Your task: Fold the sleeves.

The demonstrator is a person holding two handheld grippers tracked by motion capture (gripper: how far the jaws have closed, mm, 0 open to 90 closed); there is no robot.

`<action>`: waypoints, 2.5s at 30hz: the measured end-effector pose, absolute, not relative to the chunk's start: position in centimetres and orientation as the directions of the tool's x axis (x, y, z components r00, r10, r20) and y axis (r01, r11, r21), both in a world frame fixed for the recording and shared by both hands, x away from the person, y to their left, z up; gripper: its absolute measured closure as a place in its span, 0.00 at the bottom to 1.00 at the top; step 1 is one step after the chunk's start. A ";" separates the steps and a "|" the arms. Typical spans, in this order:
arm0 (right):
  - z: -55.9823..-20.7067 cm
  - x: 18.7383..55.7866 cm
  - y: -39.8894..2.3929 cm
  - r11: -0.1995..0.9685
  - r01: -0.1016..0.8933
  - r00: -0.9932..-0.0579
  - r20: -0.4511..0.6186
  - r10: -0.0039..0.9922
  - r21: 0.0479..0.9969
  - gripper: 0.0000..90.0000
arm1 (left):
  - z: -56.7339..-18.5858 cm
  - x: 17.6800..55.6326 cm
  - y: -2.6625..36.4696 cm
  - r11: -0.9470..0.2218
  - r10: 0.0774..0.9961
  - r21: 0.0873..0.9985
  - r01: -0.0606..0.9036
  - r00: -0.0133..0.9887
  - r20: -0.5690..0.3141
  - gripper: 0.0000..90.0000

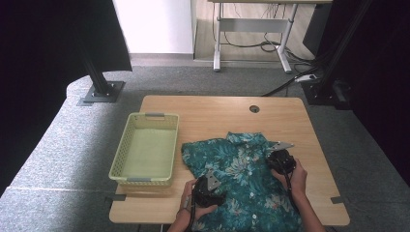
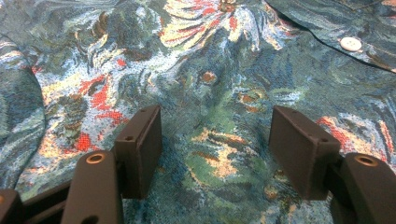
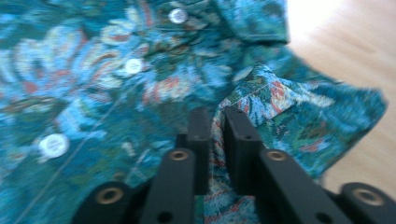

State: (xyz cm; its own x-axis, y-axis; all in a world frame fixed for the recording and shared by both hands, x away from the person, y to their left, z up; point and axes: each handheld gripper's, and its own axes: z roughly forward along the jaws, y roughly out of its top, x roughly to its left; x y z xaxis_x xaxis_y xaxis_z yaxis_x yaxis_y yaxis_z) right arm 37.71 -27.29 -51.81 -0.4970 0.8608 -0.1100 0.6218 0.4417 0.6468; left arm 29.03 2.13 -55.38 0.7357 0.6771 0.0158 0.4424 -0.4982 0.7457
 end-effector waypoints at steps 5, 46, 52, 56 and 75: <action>-50.2 36.3 -29.6 0.355 0.581 -0.512 -0.010 0.859 0.732 0.59 | -55.4 29.0 2.1 -0.499 0.676 0.745 0.443 0.736 0.015 0.39; -51.3 30.4 -32.6 0.383 0.548 -0.419 -0.152 0.895 0.744 0.89 | -55.4 29.0 2.1 -0.499 0.676 0.745 0.442 0.736 0.017 0.39; -52.5 30.1 -30.9 0.419 0.574 -0.515 -0.088 0.853 0.703 0.81 | -55.4 29.0 2.1 -0.499 0.677 0.745 0.442 0.736 0.016 0.39; -53.4 29.9 -30.4 0.420 0.588 -0.548 -0.041 0.835 0.691 0.72 | -55.4 29.0 2.1 -0.500 0.676 0.745 0.442 0.736 0.017 0.39; -54.8 29.7 -29.2 0.377 0.606 -0.528 -0.001 0.849 0.700 0.53 | -55.4 29.0 2.1 -0.498 0.677 0.745 0.444 0.735 0.015 0.39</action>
State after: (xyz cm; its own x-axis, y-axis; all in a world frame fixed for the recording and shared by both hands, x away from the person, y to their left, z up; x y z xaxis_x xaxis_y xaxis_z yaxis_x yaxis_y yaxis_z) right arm 29.72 -29.16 -54.82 -0.5277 0.8494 -0.0011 0.6060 0.3774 0.7002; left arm 29.01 2.13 -55.37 0.7354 0.6774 0.0154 0.4435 -0.4985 0.7449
